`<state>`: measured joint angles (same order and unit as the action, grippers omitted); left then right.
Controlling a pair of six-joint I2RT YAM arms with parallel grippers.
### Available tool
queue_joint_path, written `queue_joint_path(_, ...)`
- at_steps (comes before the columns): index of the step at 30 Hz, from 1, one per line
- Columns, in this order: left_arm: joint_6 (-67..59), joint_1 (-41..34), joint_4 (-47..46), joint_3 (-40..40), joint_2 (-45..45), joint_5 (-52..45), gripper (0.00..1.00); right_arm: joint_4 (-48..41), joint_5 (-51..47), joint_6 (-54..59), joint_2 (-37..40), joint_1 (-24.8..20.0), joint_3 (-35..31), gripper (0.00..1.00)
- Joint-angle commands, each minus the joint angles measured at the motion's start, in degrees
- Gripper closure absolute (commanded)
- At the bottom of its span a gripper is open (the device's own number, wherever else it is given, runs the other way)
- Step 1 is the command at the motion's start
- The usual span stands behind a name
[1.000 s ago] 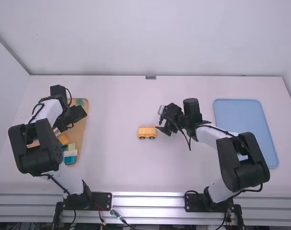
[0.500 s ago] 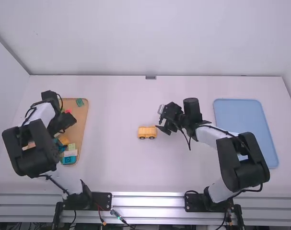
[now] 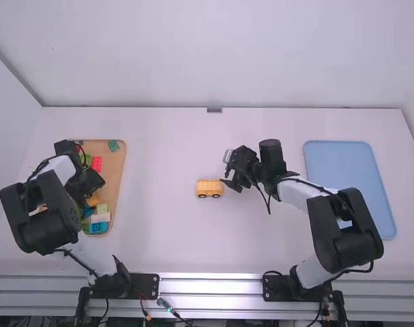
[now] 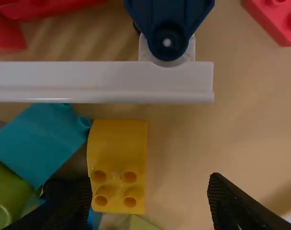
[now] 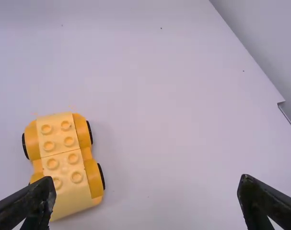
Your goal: Assemble lego blocks to make yellow taxi
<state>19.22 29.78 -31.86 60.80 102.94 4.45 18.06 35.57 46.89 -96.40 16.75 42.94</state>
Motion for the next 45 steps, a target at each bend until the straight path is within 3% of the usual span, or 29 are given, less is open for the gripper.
queue_joint_path(1,-0.68,-0.09,0.07,-1.73,-0.50,-0.39,0.38,0.11,0.37,-0.15,1.16,0.15,-0.17,0.01)
queue_joint_path(12,-1.09,-0.15,5.86,-5.51,-0.52,-0.59,0.41,0.13,0.37,-0.15,1.16,0.17,-0.17,0.01)
queue_joint_path(17,-1.07,-0.15,7.74,-6.95,-0.52,-0.59,0.55,0.09,0.37,-0.26,1.16,0.17,-0.17,0.01)
queue_joint_path(31,-1.03,-0.20,7.91,-4.76,-0.61,-0.63,0.79,-0.31,0.37,-0.37,1.16,0.17,-0.17,0.01)
queue_joint_path(33,1.33,-0.22,5.44,-1.88,-0.63,-0.59,0.95,-0.31,0.37,-0.37,1.16,0.17,-0.17,0.01)
queue_joint_path(34,2.58,-0.42,4.57,-0.90,-0.66,-0.59,0.98,-0.33,0.37,-0.37,1.16,0.17,-0.17,0.01)
queue_joint_path(45,21.33,-8.00,2.51,0.57,-6.01,-1.01,0.98,-0.50,0.37,-0.37,1.16,0.17,-0.22,0.01)
